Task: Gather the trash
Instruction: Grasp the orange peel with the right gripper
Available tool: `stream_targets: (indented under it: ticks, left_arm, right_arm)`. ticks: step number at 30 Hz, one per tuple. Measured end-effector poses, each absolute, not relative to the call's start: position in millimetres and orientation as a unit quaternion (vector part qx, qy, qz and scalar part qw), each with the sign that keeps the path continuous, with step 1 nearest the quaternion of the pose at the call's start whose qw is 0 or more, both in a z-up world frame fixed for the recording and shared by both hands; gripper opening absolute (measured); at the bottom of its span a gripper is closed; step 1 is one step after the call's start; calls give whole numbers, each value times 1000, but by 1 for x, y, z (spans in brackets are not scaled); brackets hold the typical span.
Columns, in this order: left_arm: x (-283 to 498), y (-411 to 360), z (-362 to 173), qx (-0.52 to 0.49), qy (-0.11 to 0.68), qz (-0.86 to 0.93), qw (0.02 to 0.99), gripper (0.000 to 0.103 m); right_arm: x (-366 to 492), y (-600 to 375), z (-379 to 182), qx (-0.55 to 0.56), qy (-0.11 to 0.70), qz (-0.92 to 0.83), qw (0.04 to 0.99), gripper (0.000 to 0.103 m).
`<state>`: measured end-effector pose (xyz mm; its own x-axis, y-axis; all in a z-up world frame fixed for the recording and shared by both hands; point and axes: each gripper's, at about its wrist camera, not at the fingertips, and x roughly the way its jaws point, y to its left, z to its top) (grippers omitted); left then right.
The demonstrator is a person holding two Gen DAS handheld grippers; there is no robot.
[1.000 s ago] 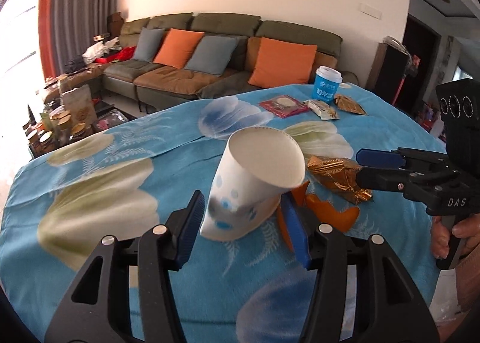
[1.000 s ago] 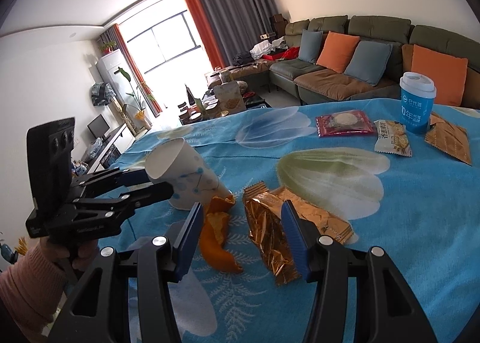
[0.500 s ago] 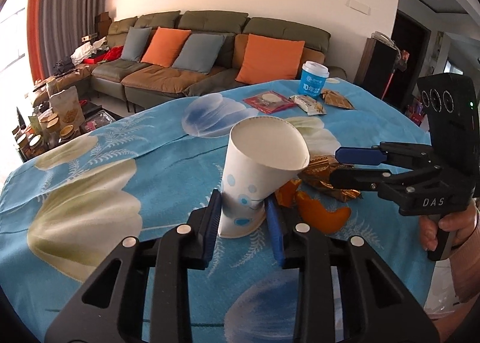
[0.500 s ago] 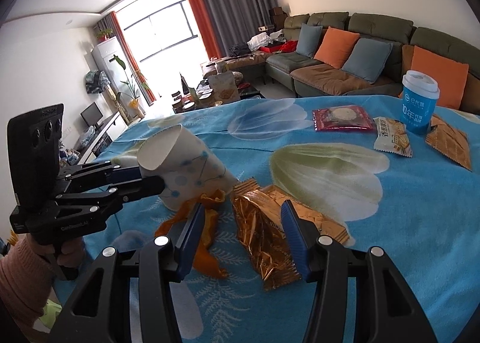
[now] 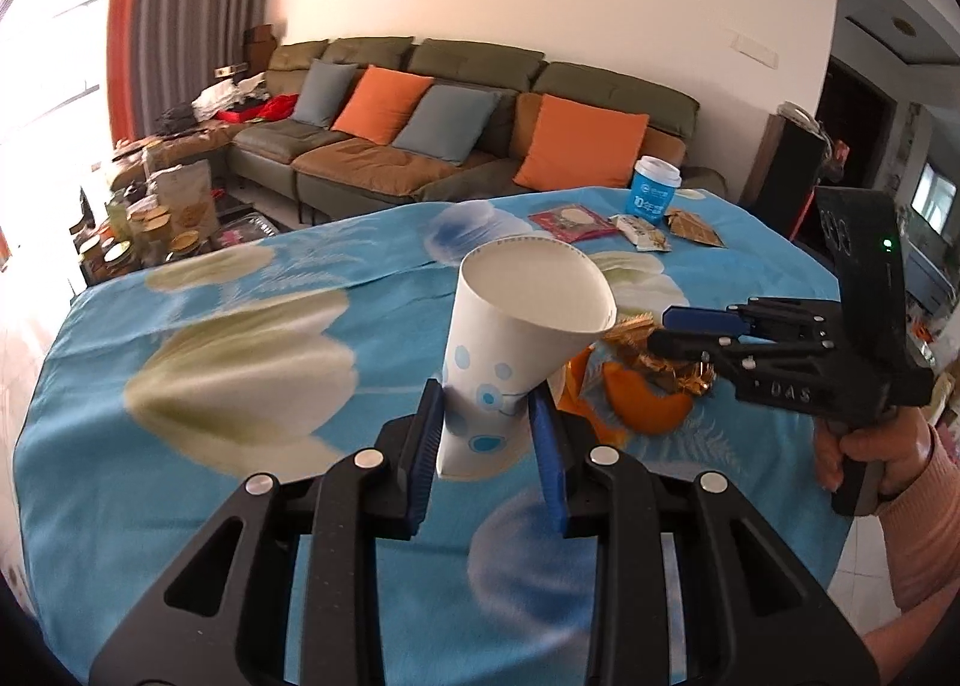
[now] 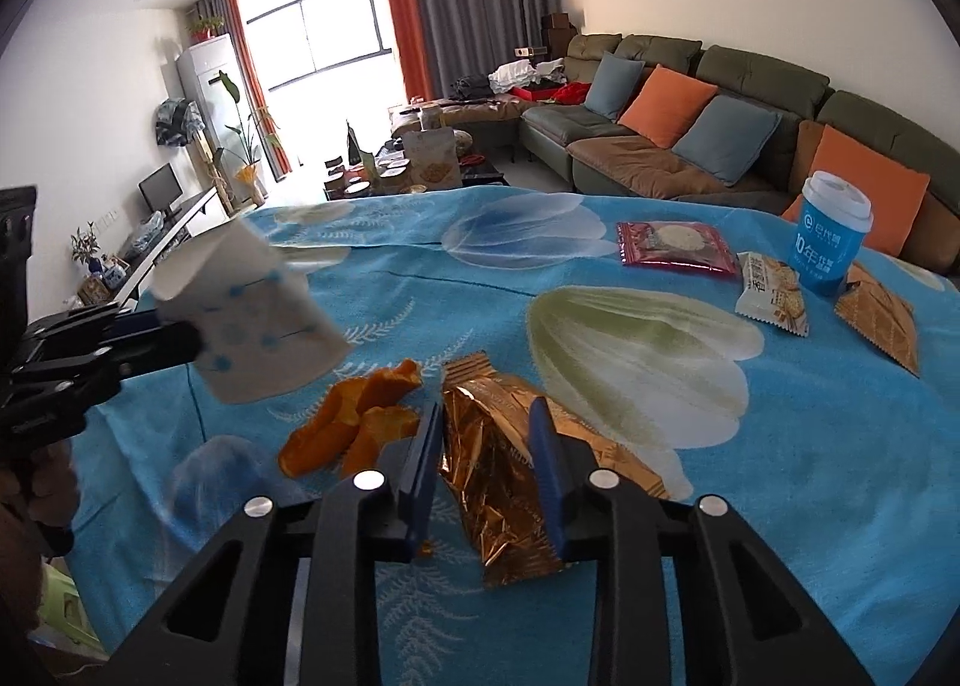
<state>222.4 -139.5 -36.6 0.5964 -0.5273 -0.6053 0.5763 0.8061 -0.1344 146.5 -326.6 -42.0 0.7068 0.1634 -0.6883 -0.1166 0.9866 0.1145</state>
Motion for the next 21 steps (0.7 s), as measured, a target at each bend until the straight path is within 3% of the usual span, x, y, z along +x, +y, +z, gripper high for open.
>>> stream_targets:
  ticks: [10, 13, 21]
  left_arm:
    - [182, -77, -36, -4, 331, -261, 907, 29]
    - [171, -60, -35, -15, 331, -249, 910, 29]
    - [142, -10, -33, -46, 327, -219, 918, 29]
  right_arm:
    - [151, -306, -40, 1, 371, 75, 926, 27]
    - [151, -303, -39, -7, 372, 69, 926, 7]
    - [144, -304, -34, 5, 365, 69, 929, 2]
